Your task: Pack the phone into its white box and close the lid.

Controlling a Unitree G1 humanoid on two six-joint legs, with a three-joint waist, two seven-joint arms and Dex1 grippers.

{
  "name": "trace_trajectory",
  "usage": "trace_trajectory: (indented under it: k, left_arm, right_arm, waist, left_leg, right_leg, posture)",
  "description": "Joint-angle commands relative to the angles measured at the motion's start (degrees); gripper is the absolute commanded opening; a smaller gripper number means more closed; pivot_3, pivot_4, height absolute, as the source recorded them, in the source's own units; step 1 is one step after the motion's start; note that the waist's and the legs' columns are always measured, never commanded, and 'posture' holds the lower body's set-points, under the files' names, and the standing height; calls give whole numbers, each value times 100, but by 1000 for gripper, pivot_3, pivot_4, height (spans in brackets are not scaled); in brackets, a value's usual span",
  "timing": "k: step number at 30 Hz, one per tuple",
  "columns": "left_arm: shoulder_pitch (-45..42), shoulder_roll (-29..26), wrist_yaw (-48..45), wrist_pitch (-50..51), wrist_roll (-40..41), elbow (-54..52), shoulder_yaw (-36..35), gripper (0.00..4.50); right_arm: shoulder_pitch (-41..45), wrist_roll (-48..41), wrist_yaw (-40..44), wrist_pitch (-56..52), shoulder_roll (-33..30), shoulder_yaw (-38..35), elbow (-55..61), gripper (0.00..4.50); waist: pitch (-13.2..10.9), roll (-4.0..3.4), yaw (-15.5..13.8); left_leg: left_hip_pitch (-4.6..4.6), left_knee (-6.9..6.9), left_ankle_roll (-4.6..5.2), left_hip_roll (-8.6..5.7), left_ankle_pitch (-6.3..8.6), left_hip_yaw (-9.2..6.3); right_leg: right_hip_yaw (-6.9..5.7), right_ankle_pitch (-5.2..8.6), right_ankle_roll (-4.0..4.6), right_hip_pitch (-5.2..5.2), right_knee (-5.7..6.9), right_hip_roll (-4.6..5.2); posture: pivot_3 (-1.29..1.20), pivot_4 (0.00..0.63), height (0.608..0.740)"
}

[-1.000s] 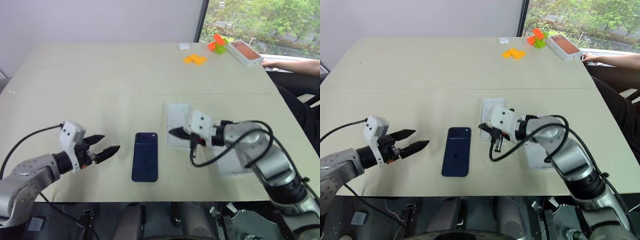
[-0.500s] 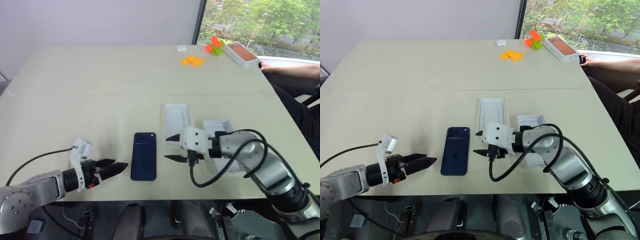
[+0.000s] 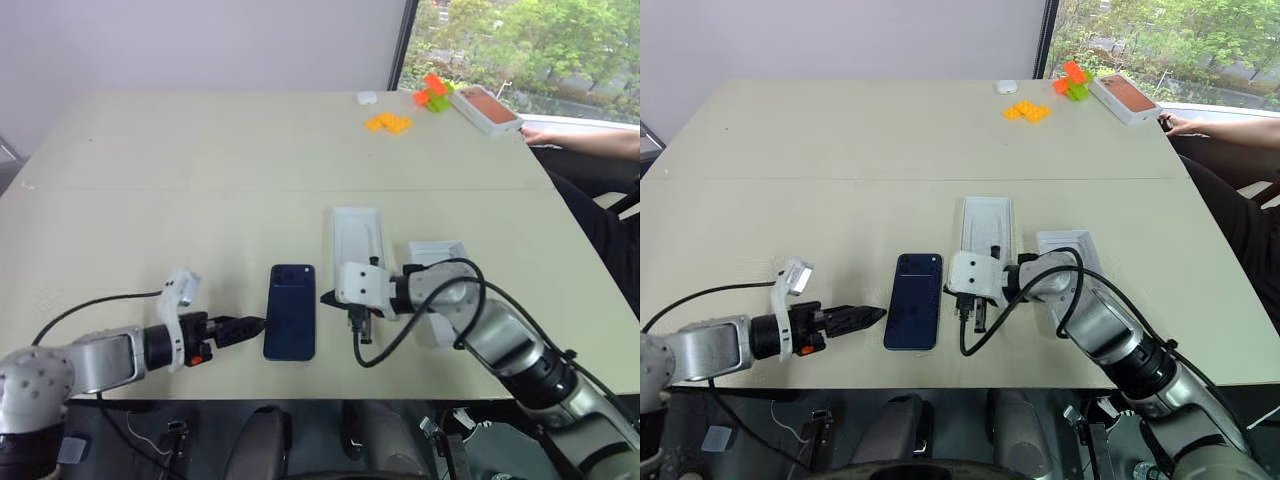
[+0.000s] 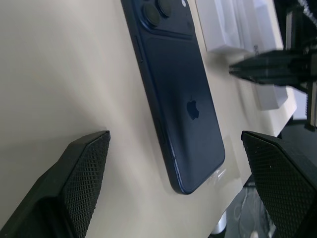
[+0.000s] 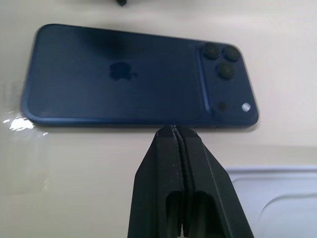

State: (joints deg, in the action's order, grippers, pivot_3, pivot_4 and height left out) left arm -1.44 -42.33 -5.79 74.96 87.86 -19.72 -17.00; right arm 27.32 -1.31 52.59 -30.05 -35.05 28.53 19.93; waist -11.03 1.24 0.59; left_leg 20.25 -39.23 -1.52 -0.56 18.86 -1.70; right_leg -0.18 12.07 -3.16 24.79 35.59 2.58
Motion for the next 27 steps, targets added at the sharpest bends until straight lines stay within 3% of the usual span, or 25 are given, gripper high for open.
trace_trajectory:
  k: [1,13,23,27]
  left_arm:
    - [-173,-226,434,203,441,268,389,4500]
    - [-495,-838,1524,-320,2005,585,1347,4500]
    - [-537,-950,1927,-875,2492,524,1858,4500]
    - [-443,-760,1940,-1128,2514,499,1861,4500]
  right_arm:
    - [91,155,15,128,47,60,-75,50]
    - [281,303,262,86,423,313,-477,50]
    - [397,321,287,127,796,276,-769,50]
    - [338,272,305,92,819,246,-749,50]
  waist:
    - [0,-1,3]
    - [4,-6,6]
    - [4,-7,-3]
    - [6,-10,-4]
  left_leg:
    - [1,0,0,0,0,0]
    - [1,1,0,-8,0,-1]
    - [0,3,-2,-10,-1,-1]
    - [-1,3,-2,-18,-1,-1]
  right_leg:
    - [0,0,0,0,-1,1]
    - [2,-2,-4,0,-2,10]
    - [2,1,1,0,-3,9]
    - [3,2,3,-4,-7,14]
  posture:
    - [0,150,740]
    - [0,150,740]
    - [0,150,740]
    - [0,150,740]
